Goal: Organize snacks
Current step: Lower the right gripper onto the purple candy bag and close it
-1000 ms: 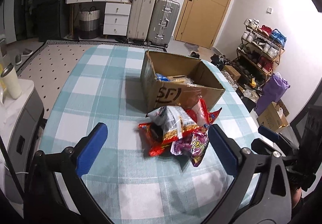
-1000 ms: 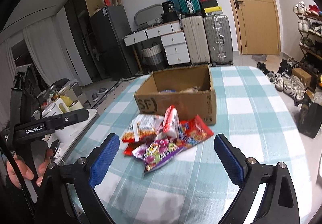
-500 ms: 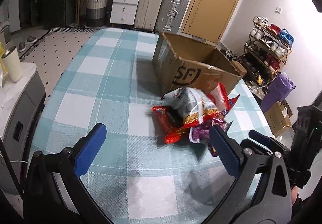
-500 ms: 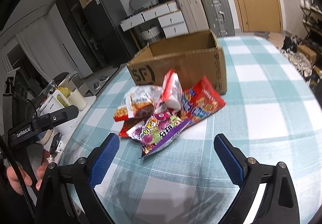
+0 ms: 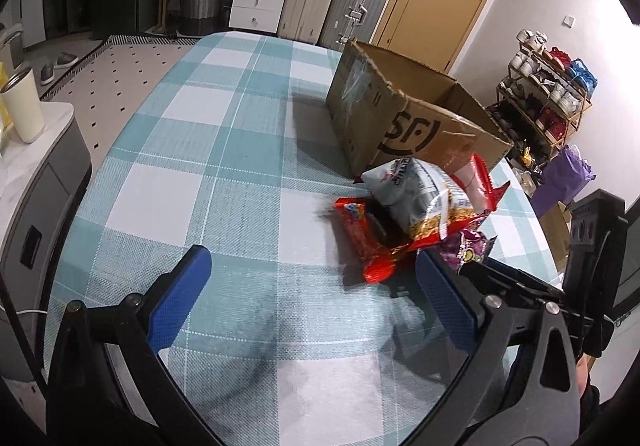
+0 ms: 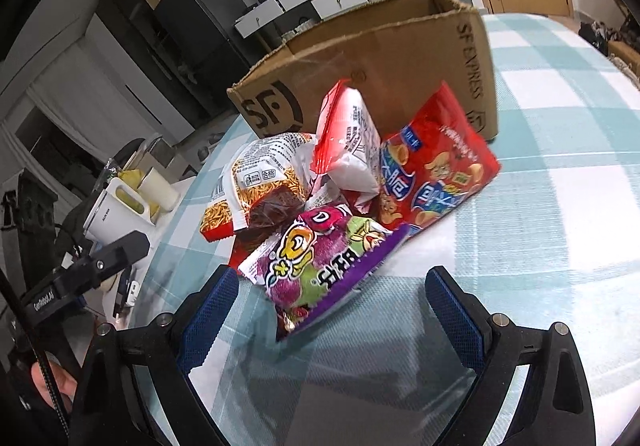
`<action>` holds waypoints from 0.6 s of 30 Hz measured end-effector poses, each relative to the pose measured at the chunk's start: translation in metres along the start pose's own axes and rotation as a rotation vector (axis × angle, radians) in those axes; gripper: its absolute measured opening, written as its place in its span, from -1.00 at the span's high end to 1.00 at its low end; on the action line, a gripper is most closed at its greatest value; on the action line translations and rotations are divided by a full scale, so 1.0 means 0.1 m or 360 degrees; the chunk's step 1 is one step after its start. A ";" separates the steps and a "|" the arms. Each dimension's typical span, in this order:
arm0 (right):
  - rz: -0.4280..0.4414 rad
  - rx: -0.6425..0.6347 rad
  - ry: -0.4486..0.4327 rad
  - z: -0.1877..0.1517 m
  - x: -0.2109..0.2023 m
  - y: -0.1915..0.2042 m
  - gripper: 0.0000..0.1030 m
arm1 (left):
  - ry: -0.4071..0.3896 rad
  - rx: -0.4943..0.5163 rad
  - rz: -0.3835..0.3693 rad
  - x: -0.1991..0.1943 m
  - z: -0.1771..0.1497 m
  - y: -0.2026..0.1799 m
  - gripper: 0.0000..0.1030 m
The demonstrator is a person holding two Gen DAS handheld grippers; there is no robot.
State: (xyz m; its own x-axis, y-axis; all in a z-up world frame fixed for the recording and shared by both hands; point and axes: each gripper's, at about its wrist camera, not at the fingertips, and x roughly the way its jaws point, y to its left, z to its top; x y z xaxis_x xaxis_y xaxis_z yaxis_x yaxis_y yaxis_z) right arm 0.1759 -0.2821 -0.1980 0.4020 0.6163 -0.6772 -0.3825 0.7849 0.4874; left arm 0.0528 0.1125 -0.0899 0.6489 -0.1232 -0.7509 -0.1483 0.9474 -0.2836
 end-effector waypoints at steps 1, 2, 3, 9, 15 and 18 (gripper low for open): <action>0.0009 0.0000 0.0002 0.01 0.03 0.01 -0.84 | 0.0009 -0.0003 -0.0001 0.03 0.00 0.01 -0.97; 0.0012 -0.0002 0.0006 0.02 0.06 0.02 -0.80 | 0.0015 -0.0005 -0.0001 0.03 0.00 0.02 -0.97; 0.0017 -0.0004 0.0011 0.03 0.08 0.03 -0.71 | 0.0021 -0.0007 -0.0002 0.05 0.00 0.03 -0.97; 0.0052 0.0003 0.0037 0.09 0.26 0.13 -0.39 | 0.0042 -0.0021 0.0012 0.12 0.00 0.10 -0.97; 0.0101 -0.0009 0.0004 0.05 0.27 0.16 -0.10 | 0.0058 -0.0030 0.0028 0.15 -0.02 0.14 -0.97; 0.0109 -0.0006 -0.0008 0.02 0.22 0.13 0.04 | 0.0063 -0.0031 0.0031 0.15 -0.03 0.13 -0.97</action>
State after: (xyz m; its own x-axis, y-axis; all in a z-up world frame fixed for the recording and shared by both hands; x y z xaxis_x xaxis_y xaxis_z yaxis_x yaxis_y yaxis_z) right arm 0.1813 -0.2581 -0.2059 0.3790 0.6688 -0.6396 -0.4125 0.7408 0.5301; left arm 0.0584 0.1222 -0.1073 0.6156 -0.1167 -0.7794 -0.1754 0.9439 -0.2799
